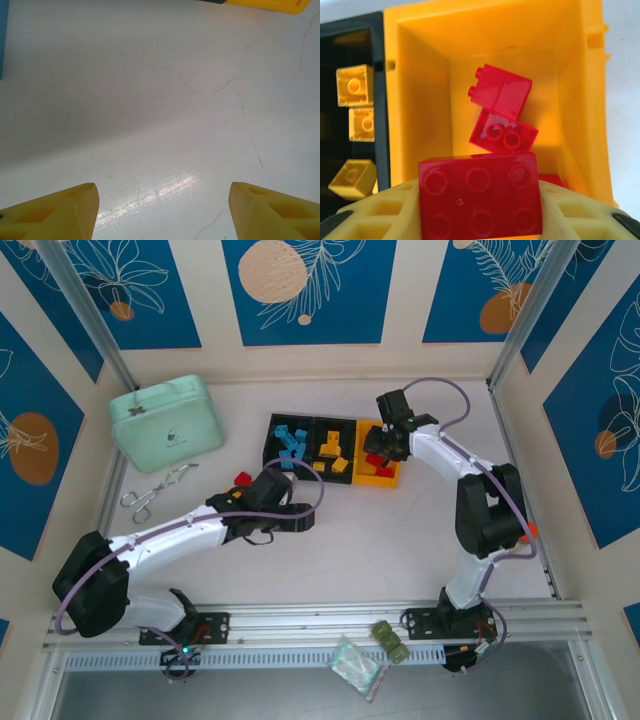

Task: Sort the legos into containers by color
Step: Place the lego in the container, then move the lego to the center of the table.

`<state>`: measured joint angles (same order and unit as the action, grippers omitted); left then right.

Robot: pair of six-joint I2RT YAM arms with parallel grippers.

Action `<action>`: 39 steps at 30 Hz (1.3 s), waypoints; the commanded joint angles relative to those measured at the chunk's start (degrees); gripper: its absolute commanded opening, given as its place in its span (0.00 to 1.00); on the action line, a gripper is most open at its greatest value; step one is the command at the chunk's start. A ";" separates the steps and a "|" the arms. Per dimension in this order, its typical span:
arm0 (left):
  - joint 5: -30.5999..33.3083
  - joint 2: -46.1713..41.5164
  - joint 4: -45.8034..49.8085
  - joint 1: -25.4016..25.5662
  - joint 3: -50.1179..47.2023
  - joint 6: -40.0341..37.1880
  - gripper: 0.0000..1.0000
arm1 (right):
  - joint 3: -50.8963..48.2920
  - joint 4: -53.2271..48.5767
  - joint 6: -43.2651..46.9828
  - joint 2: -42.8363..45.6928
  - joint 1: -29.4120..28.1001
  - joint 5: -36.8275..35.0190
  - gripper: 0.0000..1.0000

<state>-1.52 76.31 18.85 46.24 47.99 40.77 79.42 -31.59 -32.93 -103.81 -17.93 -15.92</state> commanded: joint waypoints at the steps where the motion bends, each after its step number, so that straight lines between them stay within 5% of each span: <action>1: -0.33 -1.60 0.18 -0.26 -0.72 1.20 0.69 | 5.84 -3.17 -1.90 -4.11 1.31 2.73 0.39; 11: 0.90 -3.15 0.80 -0.26 -2.12 1.75 0.69 | 19.41 -8.17 -2.48 -16.26 2.81 2.70 0.45; 22: 1.13 -3.28 0.83 -0.24 -2.28 1.94 0.69 | 20.15 -7.88 -2.03 -14.23 2.15 2.37 0.63; 39: 7.11 -2.72 10.44 -4.03 1.41 -3.12 0.70 | -10.93 2.08 -0.21 18.46 -2.66 9.07 0.61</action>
<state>3.53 72.14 26.00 43.99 46.83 40.66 73.41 -31.00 -34.30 -90.37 -19.66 -10.41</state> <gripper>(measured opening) 0.702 0.611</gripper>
